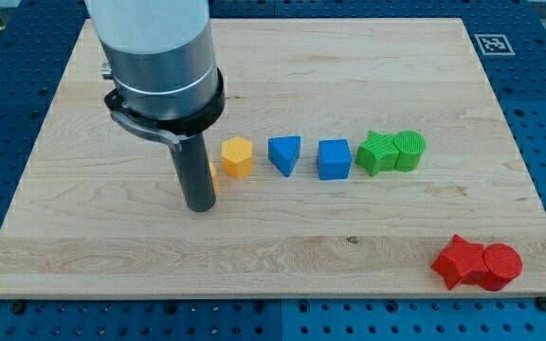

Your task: Move the yellow heart left to the yellow hexagon

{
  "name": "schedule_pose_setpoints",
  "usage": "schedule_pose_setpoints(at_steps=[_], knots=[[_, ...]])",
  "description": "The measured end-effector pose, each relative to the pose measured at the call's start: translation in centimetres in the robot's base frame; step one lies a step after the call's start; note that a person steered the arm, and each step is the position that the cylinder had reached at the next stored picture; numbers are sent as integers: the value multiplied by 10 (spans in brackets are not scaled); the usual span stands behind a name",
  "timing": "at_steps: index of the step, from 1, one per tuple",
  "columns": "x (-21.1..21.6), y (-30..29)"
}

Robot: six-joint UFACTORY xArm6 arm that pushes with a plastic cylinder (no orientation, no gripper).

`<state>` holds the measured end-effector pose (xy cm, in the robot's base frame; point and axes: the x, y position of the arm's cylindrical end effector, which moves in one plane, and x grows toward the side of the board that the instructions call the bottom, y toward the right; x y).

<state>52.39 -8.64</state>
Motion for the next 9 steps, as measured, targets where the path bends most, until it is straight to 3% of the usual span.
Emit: schedule_pose_setpoints(at_steps=[7, 8, 9], knots=[[-15, -21], [-7, -19], [37, 13]])
